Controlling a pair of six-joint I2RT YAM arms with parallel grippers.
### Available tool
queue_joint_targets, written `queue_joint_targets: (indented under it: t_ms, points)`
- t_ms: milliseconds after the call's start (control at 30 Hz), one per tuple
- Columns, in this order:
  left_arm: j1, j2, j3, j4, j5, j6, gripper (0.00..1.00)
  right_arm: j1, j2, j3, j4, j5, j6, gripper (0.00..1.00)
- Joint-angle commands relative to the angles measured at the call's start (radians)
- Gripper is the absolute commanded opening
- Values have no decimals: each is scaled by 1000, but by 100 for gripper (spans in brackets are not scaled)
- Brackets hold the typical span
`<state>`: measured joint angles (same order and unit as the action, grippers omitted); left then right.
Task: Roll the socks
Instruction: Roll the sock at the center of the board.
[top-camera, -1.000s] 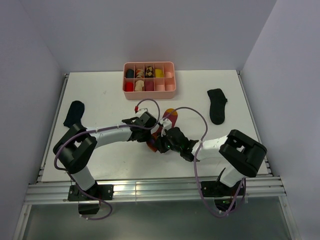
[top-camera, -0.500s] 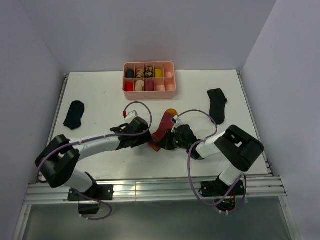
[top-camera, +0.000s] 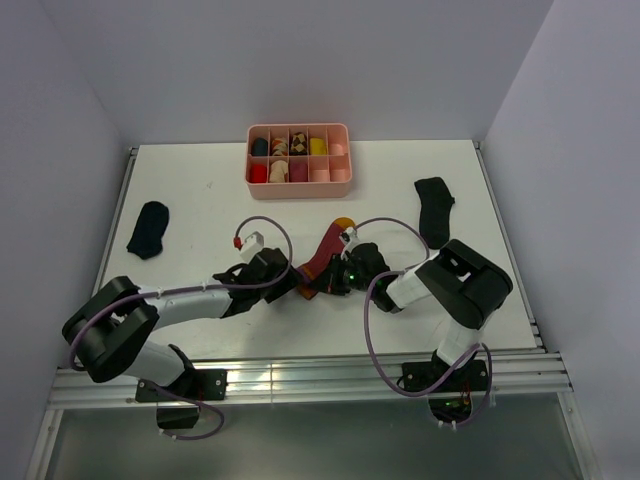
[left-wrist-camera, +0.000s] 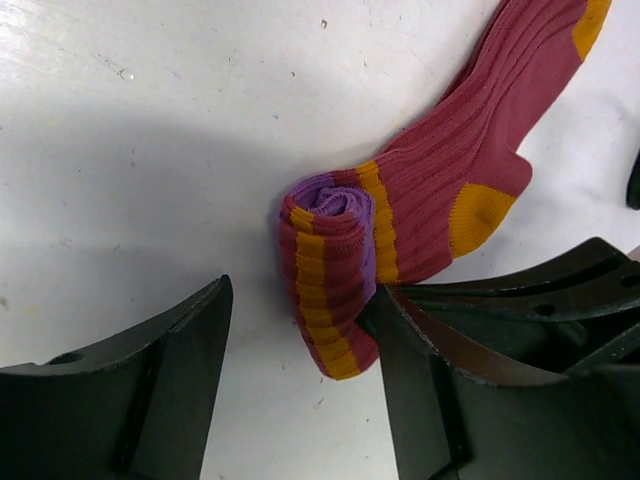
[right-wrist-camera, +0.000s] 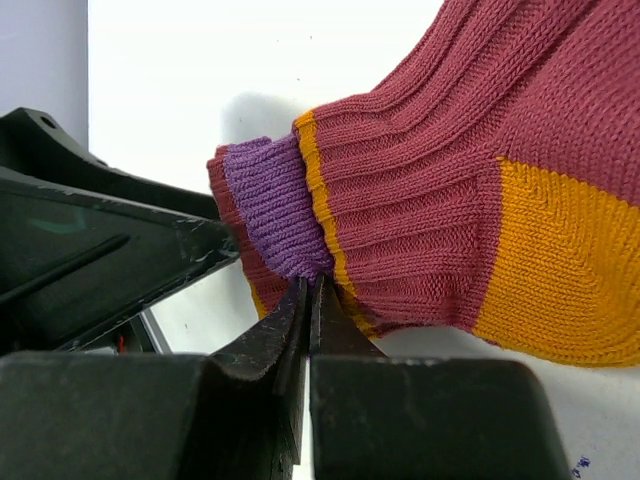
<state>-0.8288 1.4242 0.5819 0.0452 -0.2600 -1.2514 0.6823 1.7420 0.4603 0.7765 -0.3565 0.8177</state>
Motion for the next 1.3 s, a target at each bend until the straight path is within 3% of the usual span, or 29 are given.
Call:
queue_joint_targets:
  t_ms: [0,200,767,967,1100,1167,1267]
  points:
    - [-6,24,-17,105,-42,-34,63,-3,60,-23,-215,57,-54,0]
    - [10,44,-27,131,-81,-19,59,-3,60,-17,-226,50,-64,0]
    - [57,100,-148,370,44,18,53,-7,77,-20,-187,21,-55,0]
    - [57,133,-107,332,44,69,34,-4,45,-22,-197,42,-98,0]
    - [54,147,-48,236,35,104,10,-3,-8,-37,-203,63,-127,1]
    - [53,140,-19,191,25,119,1,3,-59,-43,-213,97,-155,6]
    - [50,131,50,46,-1,129,0,23,-153,-45,-272,155,-209,21]
